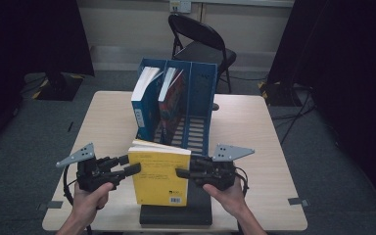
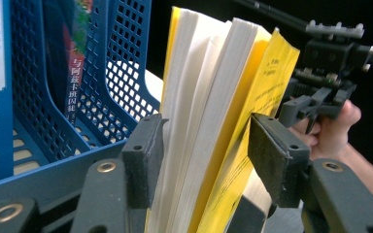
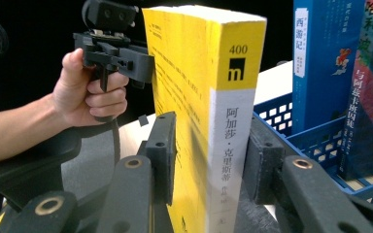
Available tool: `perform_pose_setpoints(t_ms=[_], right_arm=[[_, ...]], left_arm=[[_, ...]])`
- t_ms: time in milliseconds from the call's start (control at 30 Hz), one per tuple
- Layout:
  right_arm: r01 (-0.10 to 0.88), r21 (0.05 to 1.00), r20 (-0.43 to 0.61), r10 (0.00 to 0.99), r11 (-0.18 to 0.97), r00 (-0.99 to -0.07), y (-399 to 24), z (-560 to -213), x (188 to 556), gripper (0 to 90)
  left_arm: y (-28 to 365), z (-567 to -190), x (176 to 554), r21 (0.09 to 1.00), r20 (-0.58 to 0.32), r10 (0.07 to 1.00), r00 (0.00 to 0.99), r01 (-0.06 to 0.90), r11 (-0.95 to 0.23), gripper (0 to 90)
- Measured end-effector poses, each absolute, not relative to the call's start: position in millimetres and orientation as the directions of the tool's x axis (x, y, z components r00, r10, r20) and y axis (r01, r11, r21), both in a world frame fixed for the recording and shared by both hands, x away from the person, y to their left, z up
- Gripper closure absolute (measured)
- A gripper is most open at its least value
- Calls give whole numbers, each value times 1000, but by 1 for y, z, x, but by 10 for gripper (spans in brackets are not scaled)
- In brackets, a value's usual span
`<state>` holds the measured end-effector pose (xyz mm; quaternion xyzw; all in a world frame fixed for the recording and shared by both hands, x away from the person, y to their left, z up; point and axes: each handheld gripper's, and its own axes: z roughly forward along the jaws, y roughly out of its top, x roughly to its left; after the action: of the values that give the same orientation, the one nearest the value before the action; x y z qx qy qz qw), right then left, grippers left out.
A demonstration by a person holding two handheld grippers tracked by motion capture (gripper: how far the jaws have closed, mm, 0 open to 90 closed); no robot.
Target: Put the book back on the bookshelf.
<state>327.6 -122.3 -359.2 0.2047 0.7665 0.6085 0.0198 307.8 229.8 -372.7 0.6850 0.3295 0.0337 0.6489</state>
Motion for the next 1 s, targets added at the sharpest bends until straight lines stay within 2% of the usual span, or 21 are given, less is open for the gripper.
perform_pose_setpoints(t_ms=[200,233,333,600,667,800,867,1000], right_arm=[[282,939,206,336,195,-919,-120,-362,325,612],[281,939,202,344,197,-917,-120,-362,325,608],[280,939,201,344,199,-917,-119,-362,326,602],[283,938,195,369,200,-909,-118,-362,327,599],[283,937,193,376,203,-906,-117,-362,328,601],[281,937,189,376,206,-907,-117,-362,327,634],[274,938,183,371,210,-910,-118,-362,326,657],[264,941,176,359,213,-917,-119,-362,324,699]], left_arm=[[235,-367,303,922,-368,498,785,378,85,482],[236,-365,302,924,-367,469,803,371,89,499],[232,-362,302,929,-355,466,811,361,80,475],[227,-358,291,945,-307,434,847,325,34,517],[229,-356,287,948,-301,437,848,314,43,494],[235,-347,288,945,-325,416,849,313,100,471],[238,-346,289,951,-306,441,844,290,106,468],[243,-354,295,940,-335,461,821,321,112,472]])
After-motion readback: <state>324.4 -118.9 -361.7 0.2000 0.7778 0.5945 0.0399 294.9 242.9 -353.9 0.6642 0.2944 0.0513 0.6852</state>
